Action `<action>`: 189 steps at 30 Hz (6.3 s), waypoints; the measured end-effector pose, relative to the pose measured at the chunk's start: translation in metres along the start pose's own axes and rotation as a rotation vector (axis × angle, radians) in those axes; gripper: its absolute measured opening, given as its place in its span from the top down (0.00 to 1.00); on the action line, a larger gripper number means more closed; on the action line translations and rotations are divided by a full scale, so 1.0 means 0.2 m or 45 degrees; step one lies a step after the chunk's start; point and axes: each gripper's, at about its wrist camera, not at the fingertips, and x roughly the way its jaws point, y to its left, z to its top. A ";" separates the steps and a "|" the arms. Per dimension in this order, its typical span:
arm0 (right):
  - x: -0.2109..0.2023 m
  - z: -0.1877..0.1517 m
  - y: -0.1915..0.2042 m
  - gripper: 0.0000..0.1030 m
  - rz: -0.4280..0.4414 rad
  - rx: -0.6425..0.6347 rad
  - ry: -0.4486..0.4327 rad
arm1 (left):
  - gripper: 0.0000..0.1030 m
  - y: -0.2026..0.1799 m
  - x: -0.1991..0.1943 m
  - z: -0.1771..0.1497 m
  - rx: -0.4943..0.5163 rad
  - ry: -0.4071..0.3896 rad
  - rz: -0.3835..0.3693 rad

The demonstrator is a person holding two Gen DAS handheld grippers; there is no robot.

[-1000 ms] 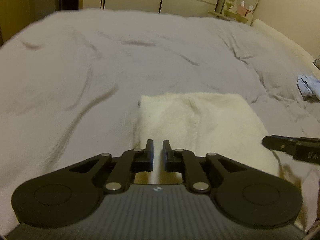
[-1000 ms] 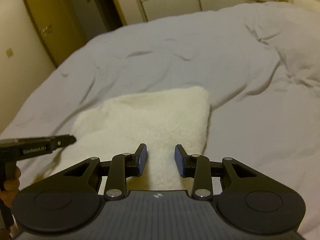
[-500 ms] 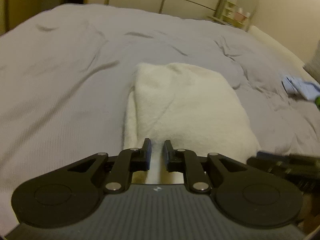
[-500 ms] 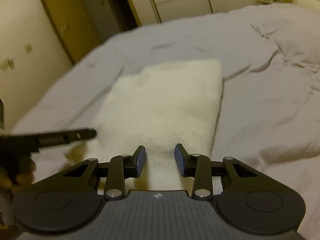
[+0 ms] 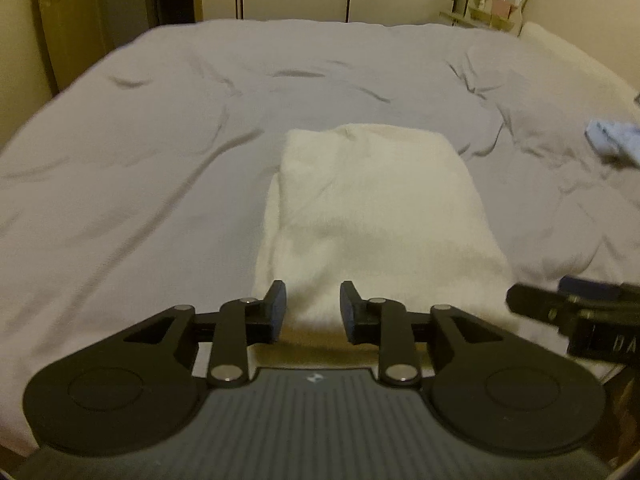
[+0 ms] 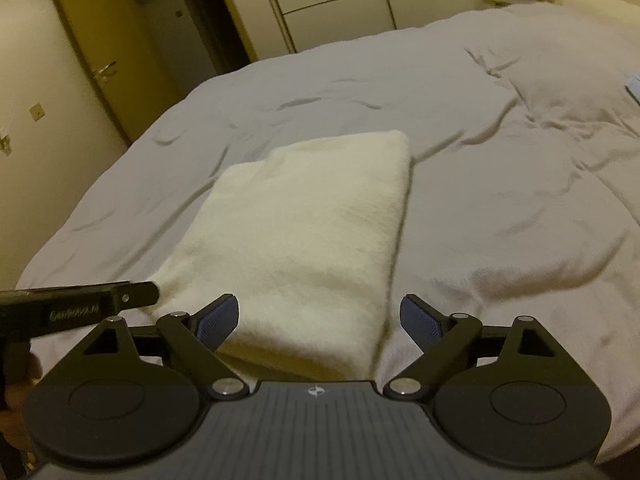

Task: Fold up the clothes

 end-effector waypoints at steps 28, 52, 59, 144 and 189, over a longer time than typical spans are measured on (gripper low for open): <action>-0.28 -0.14 0.07 0.02 -0.177 -0.142 0.069 | 0.28 -0.24 -0.34 -0.19 0.113 -0.030 0.191; -0.31 -0.27 0.27 0.02 -0.078 -0.249 0.119 | 0.20 -0.02 -0.50 -0.40 -0.017 -0.025 0.310; -0.30 -0.28 0.36 0.02 -0.145 -0.301 0.126 | 0.19 0.12 -0.47 -0.41 -0.084 -0.025 0.245; 0.67 0.96 0.60 0.51 0.681 0.581 0.441 | 0.60 1.70 0.41 0.77 -0.960 0.336 -0.746; 1.73 1.00 2.24 0.36 0.231 -0.367 0.512 | 0.86 2.99 0.49 0.93 -0.450 0.193 0.041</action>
